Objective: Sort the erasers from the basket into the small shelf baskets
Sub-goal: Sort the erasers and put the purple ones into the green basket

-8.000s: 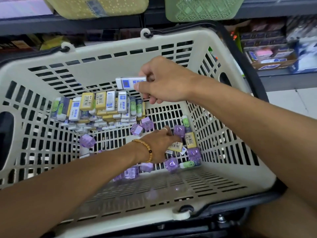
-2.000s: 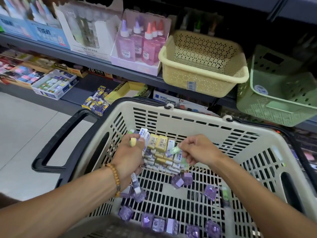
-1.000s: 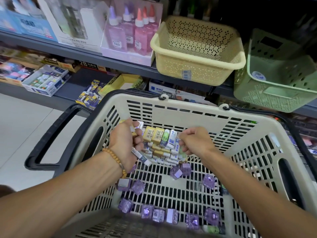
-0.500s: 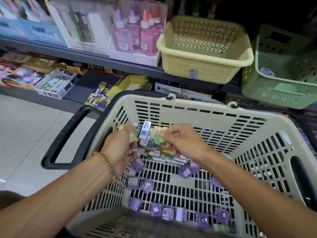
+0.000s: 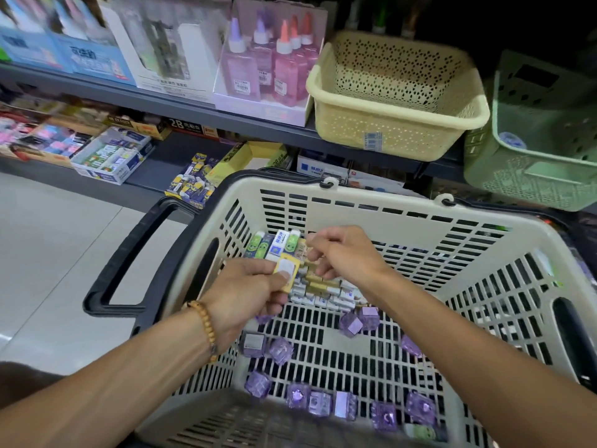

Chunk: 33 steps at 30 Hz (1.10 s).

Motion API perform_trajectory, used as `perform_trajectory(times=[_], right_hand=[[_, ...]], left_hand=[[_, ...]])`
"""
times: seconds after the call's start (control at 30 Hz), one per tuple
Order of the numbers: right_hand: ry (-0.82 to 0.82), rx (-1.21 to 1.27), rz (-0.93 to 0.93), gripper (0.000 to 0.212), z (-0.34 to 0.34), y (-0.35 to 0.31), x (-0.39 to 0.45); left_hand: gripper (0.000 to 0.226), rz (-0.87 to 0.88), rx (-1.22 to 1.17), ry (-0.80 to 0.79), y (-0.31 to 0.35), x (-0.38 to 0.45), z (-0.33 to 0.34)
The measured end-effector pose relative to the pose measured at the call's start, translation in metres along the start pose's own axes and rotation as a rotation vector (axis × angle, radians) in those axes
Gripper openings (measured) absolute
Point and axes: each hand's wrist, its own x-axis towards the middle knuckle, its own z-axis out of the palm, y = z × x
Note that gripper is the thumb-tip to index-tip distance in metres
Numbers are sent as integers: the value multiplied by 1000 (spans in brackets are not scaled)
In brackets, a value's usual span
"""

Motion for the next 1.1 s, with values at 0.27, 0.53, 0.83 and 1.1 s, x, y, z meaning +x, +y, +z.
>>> perform_trajectory(times=[0.27,0.53,0.83,1.1], right_hand=[[-61,-159,49,9,-65,11,-48],[223,-151,84,12,-144,27,-76],[272,-136,-33,12,-159,20,-68],[274,-147,-57,17,-157,22,-69]], left_hand=[[13,85,337,-275,-12,-3,43],[35,582,1114,-604,-58,33,135],[50,1218,1634,-653,-98,82,230],[22,871,1262,-940,-94,39,218]])
